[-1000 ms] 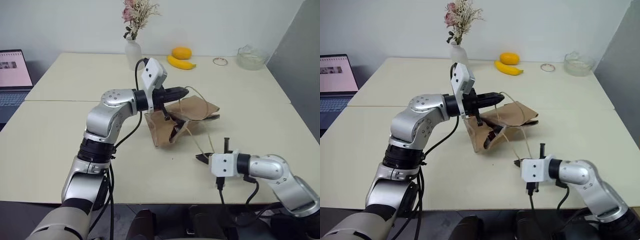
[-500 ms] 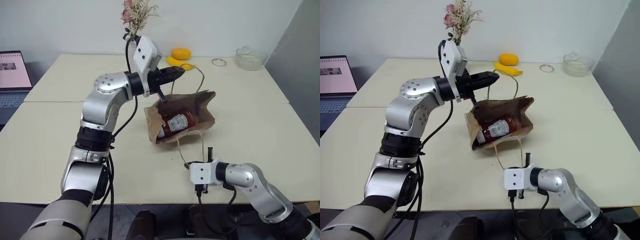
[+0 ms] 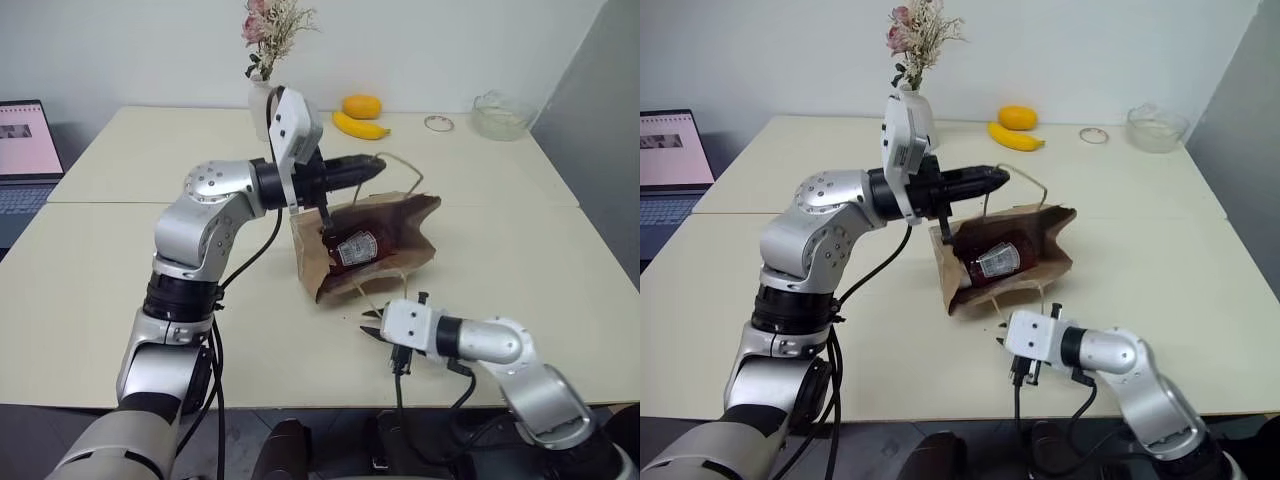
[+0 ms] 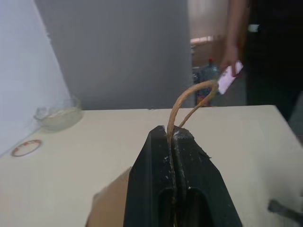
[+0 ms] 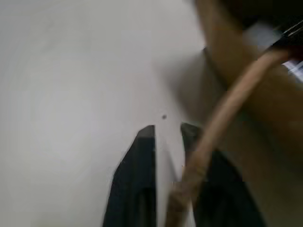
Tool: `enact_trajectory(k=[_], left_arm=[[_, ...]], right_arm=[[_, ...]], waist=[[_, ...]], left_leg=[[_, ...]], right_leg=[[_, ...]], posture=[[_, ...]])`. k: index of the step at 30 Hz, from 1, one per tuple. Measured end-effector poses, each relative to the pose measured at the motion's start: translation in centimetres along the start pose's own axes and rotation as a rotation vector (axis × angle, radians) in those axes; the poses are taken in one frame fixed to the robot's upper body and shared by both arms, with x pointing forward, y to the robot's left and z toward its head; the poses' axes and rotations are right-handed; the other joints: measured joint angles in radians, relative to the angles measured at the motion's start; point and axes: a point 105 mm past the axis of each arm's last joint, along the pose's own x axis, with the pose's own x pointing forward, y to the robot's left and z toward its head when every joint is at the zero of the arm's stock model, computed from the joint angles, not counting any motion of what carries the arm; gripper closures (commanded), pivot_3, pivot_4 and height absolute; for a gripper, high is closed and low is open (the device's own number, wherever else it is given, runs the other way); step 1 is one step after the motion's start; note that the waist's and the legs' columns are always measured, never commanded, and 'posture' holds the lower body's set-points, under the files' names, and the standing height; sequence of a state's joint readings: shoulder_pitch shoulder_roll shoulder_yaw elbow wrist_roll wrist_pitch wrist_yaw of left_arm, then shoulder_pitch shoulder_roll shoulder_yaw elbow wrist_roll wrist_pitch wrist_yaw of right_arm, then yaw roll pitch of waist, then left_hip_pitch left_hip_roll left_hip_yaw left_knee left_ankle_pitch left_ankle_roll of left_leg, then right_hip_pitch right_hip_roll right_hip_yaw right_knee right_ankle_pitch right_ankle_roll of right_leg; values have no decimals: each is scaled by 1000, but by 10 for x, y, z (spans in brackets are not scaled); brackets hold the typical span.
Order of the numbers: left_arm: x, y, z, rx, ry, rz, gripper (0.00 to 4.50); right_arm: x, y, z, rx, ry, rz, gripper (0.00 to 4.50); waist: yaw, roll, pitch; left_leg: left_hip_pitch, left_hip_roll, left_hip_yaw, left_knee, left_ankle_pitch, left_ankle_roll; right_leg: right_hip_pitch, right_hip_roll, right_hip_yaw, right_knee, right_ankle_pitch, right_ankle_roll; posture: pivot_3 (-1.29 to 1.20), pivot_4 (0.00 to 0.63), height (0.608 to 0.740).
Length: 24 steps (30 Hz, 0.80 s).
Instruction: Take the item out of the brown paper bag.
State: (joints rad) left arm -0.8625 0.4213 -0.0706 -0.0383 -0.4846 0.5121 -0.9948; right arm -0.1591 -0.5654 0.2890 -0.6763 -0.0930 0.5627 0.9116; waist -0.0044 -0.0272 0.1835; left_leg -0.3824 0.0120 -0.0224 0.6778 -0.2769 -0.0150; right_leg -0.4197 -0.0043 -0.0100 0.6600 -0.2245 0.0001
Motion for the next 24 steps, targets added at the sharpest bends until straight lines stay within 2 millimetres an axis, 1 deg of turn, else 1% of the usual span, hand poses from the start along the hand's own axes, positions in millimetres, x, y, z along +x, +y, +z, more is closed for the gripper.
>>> enact_trajectory(k=[1, 4, 7, 9, 11, 13, 14, 16, 17, 18, 20, 22, 24], left_arm=[[0, -3, 2, -1, -4, -12, 4500], [-1, -9, 3, -3, -6, -31, 4500], [-2, -13, -1, -12, 2, -41, 4500], [-2, -13, -1, -12, 3, -43, 4500], [-2, -13, -1, -12, 3, -42, 4500], [-2, -13, -1, -13, 2, -40, 4500], [-2, -13, -2, -14, 3, -38, 4500], [-2, -11, -2, -15, 3, -29, 4500], [-2, -11, -2, -15, 3, -25, 4500], [-3, -10, -2, -16, 3, -21, 4500], [-4, -8, -3, -20, 5, -11, 4500], [-4, -5, -4, -26, 6, 8, 4500], [-5, -3, -4, -27, 5, 20, 4500]], right_arm=[[-6, 0, 2, 11, 1, 14, 2153], [-22, 8, 3, 32, 25, 79, 1136], [-38, 18, -1, 46, 72, 157, 1136], [-48, 21, -3, 59, 92, 188, 1136], [-56, 21, 2, 82, 76, 202, 1136], [-61, 16, 9, 108, 39, 192, 1136], [-62, 11, 14, 117, 13, 175, 948], [-61, -5, 25, 90, -37, 110, 502], [-59, -15, 29, 72, -53, 67, 150], [-55, -26, 30, 53, -50, 23, 27], [-45, -41, 26, 20, -25, -46, 27], [-31, -51, 21, -13, 0, -88, 27], [-10, -58, 15, -48, 26, -104, 27]], waist=[[0, 0, 0], [2, 0, 0], [2, 0, 0], [2, 0, 0], [2, 0, 0], [0, 0, 0], [-1, 0, 0], [-3, 0, 0], [-3, 0, 0], [-3, 0, 0], [-2, 0, 0], [-2, 0, 0], [-4, 0, 0]], left_leg=[[0, 0, 0, 0, 0, 0], [0, 0, 0, 0, 0, 0], [0, 0, 0, 0, 0, 0], [0, 0, 0, 0, 0, 0], [0, 0, 0, 0, 0, 0], [0, 0, 0, 0, 0, 0], [0, 0, 0, 0, 0, 0], [1, 0, 0, 0, 0, 0], [0, 0, 0, 0, 0, 0], [0, 0, 0, -1, 0, 0], [0, 0, 0, -1, 0, 0], [-1, 0, 1, -1, 0, 0], [-1, 0, 1, -1, 0, 0]], right_leg=[[0, 0, 0, 0, 0, 0], [0, 0, 0, -1, 0, 0], [0, 0, 0, -1, 0, 0], [0, 0, 0, -1, 0, 0], [0, 0, 0, -1, 0, 0], [0, 1, 0, -1, 0, 0], [0, 1, 0, -1, 0, 0], [0, 1, 0, -1, 0, 0], [0, 1, 0, -1, 0, 0], [0, 1, 0, -1, 0, 0], [0, 1, 0, -1, 0, 0], [-1, 1, 0, -1, 0, 0], [-1, 1, 1, -1, 0, 0]], posture=[[0, 150, 740], [0, 150, 740], [0, 150, 740], [0, 150, 740], [0, 150, 740], [0, 150, 740], [0, 150, 740], [0, 150, 740], [0, 150, 740], [0, 150, 740], [0, 150, 740], [0, 150, 740], [0, 150, 740]])
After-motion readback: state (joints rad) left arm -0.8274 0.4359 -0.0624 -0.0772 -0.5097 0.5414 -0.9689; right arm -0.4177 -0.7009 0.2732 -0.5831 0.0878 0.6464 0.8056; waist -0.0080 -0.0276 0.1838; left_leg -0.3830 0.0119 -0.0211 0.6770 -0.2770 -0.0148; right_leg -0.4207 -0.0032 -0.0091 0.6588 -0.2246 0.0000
